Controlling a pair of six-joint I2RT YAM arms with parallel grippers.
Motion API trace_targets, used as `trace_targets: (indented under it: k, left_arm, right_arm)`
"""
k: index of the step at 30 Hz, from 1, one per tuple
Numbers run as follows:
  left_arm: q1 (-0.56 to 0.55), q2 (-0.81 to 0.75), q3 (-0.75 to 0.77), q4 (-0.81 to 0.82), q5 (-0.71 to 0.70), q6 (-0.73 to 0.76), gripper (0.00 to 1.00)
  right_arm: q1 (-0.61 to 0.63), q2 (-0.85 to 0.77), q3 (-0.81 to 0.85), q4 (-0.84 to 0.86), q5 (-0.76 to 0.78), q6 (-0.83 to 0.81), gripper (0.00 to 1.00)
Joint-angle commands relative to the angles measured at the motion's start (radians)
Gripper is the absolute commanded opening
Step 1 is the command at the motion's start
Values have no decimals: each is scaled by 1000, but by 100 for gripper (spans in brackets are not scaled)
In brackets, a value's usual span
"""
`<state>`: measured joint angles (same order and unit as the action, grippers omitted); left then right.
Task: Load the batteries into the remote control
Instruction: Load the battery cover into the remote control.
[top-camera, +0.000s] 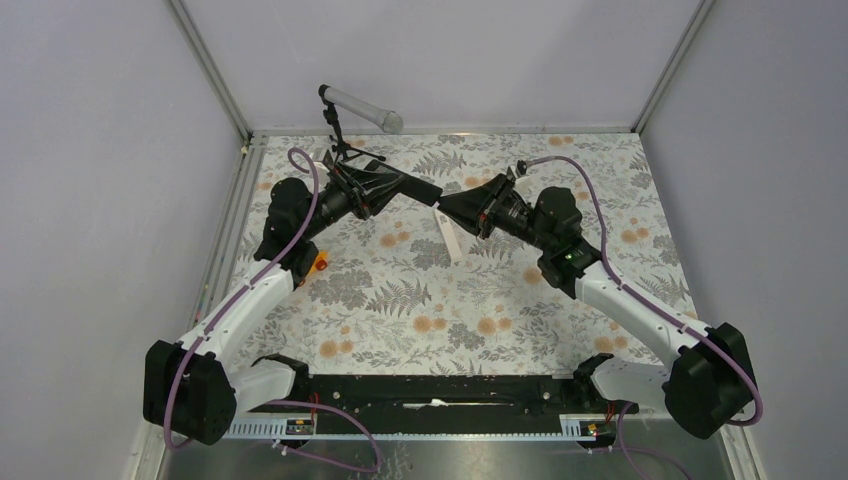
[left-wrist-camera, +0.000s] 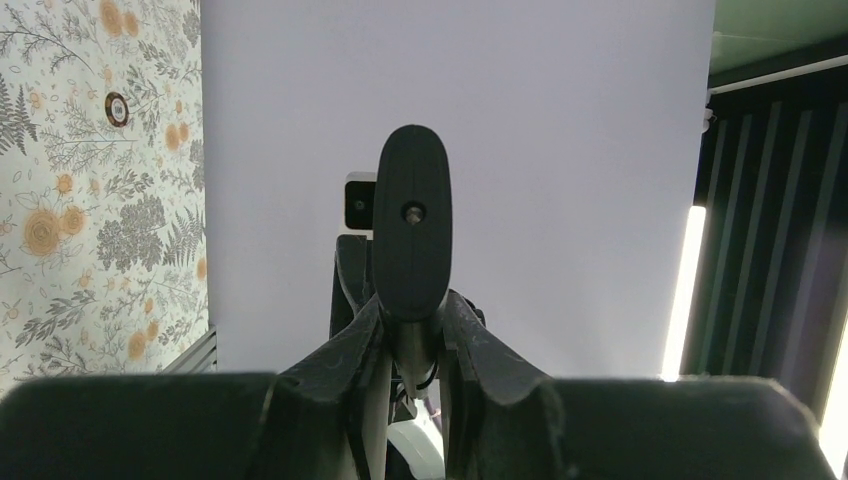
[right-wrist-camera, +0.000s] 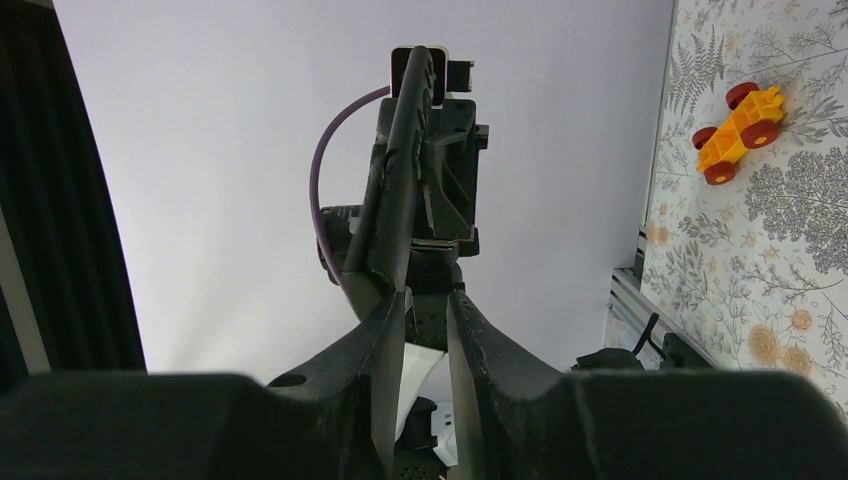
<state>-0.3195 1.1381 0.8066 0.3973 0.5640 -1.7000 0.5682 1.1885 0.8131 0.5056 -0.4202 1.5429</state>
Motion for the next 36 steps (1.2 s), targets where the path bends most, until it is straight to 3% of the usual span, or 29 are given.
trace_targets:
  k: [1,11,18,20,23,25,31,36]
  left_arm:
    - [0,-21,30,59,23,8,0]
    - [11,-12,36,2,22,65,0]
    - [22,-9,41,-9,23,78,0]
    - [22,-9,45,-14,26,84,0]
    - [22,-8,48,-20,33,94,0]
    - [22,-5,50,-17,44,98,0]
    - [22,-7,60,-17,54,102,0]
    - [22,-8,64,-2,59,104,0]
  right_arm:
    - [-8,-22,-3,23,7,-10,31]
    - [-19,-54,-6,-3,18,-33,37]
    - [-22,-111,1,-131,91,-96,42]
    - [-22,-107,17,-134,89,-118,51]
    - [-22,-77,72,-158,55,-197,76]
    - [-22,-45,107,-168,13,-219,82]
    - [-9,59,151,-95,-60,-197,85]
    - [24,130,216,-131,-76,-220,81]
